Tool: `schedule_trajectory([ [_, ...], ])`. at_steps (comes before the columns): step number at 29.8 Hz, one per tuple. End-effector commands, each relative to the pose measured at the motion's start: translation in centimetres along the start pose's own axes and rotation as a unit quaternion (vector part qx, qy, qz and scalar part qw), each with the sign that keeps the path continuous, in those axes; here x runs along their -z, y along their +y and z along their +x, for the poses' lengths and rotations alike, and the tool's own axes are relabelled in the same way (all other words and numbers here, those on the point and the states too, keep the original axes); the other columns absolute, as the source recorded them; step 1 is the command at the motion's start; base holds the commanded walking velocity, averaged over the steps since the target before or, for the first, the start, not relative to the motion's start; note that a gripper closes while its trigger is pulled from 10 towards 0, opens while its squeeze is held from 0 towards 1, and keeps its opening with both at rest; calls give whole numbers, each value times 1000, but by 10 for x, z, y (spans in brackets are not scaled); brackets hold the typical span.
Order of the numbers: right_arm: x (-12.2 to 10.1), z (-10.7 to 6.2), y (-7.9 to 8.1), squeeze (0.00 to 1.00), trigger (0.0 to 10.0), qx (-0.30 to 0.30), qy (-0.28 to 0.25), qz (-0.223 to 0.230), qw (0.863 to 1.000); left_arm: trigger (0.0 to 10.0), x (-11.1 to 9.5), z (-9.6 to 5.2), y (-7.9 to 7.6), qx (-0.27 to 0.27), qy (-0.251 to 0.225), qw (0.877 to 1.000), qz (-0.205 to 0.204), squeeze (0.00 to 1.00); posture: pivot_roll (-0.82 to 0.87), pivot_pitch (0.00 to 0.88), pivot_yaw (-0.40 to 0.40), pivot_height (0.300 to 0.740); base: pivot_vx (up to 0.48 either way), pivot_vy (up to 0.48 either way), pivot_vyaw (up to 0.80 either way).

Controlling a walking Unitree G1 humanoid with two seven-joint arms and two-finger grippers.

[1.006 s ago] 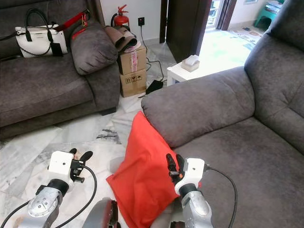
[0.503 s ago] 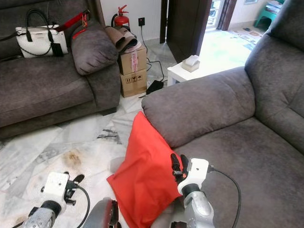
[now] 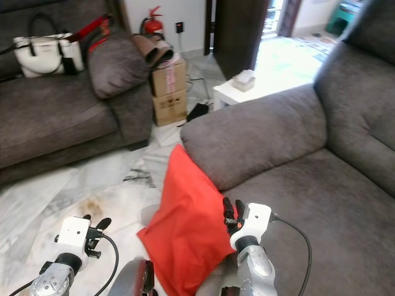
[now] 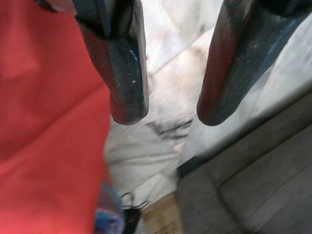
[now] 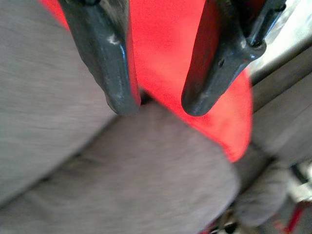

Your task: Move the pillow to the sofa from floor

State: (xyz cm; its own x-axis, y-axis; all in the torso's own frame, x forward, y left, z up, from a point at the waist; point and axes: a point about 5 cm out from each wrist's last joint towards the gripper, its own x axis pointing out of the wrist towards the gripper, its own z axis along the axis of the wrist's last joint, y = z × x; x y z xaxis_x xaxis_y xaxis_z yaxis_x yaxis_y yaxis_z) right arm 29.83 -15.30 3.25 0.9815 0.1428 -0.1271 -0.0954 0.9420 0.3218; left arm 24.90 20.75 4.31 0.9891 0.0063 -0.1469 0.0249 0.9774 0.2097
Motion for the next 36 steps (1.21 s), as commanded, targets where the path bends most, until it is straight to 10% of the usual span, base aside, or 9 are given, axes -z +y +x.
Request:
schedule_trajectory([
  [1, 5, -3, 0, 0, 10000, 7, 5, 4, 1000, 10000, -1, 0, 3, -2, -6, 1000, -3, 0, 63, 152, 49, 623, 0, 0, 0],
  [36, 6, -2, -2, 0, 10000, 10, 8, 1, 1000, 10000, 43, -26, 9, -27, 76, 997, -5, 0, 66, 154, 50, 623, 7, 0, 0],
])
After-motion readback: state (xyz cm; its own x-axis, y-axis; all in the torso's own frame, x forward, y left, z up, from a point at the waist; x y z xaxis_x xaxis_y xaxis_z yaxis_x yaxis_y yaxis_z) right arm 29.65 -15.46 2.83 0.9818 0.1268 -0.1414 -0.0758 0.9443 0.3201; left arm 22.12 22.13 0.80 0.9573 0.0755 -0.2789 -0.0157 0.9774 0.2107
